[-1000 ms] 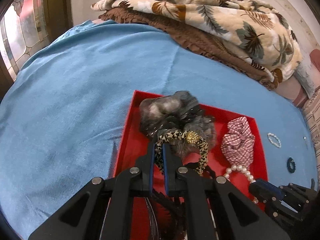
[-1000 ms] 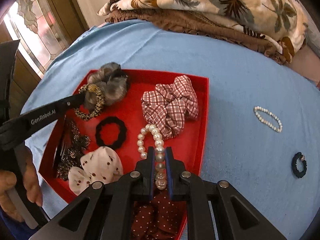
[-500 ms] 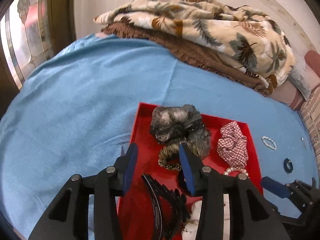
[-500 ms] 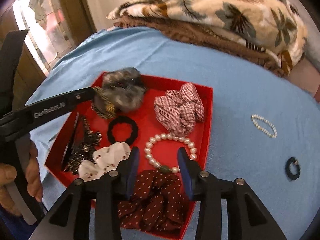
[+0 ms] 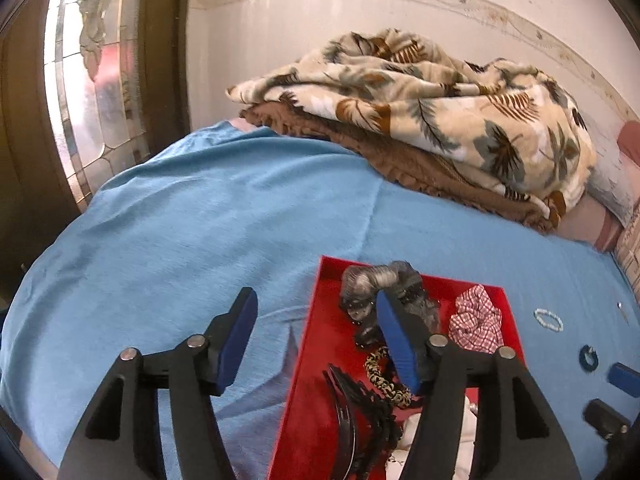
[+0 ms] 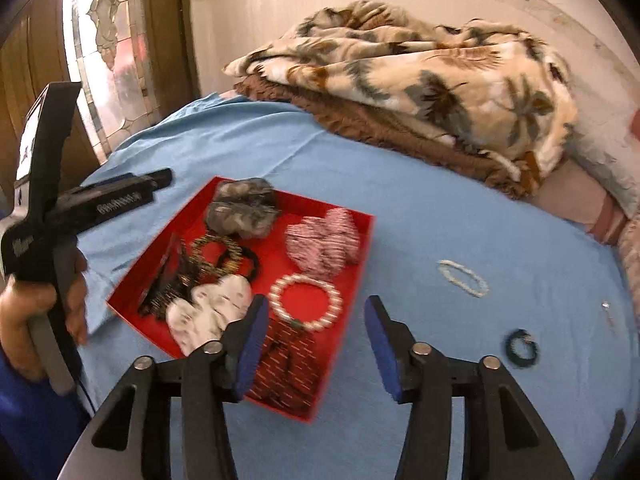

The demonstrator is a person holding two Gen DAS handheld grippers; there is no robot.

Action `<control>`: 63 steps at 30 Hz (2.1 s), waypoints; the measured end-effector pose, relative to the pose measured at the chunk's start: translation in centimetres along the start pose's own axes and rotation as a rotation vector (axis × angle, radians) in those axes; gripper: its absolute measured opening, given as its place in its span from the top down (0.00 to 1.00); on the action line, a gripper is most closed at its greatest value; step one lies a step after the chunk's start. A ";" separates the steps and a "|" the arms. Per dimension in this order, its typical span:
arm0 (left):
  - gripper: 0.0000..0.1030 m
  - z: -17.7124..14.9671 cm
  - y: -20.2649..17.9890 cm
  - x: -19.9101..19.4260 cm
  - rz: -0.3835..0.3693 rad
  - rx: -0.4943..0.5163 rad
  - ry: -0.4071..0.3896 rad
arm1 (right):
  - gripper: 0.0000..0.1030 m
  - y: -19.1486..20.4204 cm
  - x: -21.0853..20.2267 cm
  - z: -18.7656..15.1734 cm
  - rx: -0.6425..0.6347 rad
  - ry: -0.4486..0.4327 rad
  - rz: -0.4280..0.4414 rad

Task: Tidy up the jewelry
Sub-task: 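Carry both bracelets into the red tray and open both tools, then grasp the black beaded bracelet with the right tool while the left tool grasps the small white bead bracelet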

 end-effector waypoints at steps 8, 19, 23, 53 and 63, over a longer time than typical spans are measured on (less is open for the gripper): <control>0.27 -0.3 -0.3 -1.5 0.086 0.016 -0.048 | 0.42 -10.2 -2.3 -2.8 0.121 0.015 -0.122; 0.27 -2.8 -6.4 -4.2 0.023 0.111 -0.044 | 0.42 -22.5 -3.9 -6.7 0.309 0.038 -0.189; 0.27 -3.3 -8.8 -5.1 -0.031 0.108 -0.041 | 0.42 -25.0 -2.1 -6.8 0.360 0.058 -0.162; 0.56 -1.7 -32.3 13.8 -0.223 0.274 0.411 | 0.51 -28.3 8.2 -4.5 0.447 0.171 -0.025; 0.91 -1.5 -35.3 14.3 -0.225 0.375 0.339 | 0.74 -28.6 8.8 -4.2 0.411 0.150 -0.051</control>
Point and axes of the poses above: each gripper's, at about its wrist camera, not at the fingertips, and x roughly the way its jaws point, y to its left, z to its top, the point moved 8 cm from there along x, roughly the way its jaws point, and after that the axes turned 11 degrees about x, right-handed, at the moved point
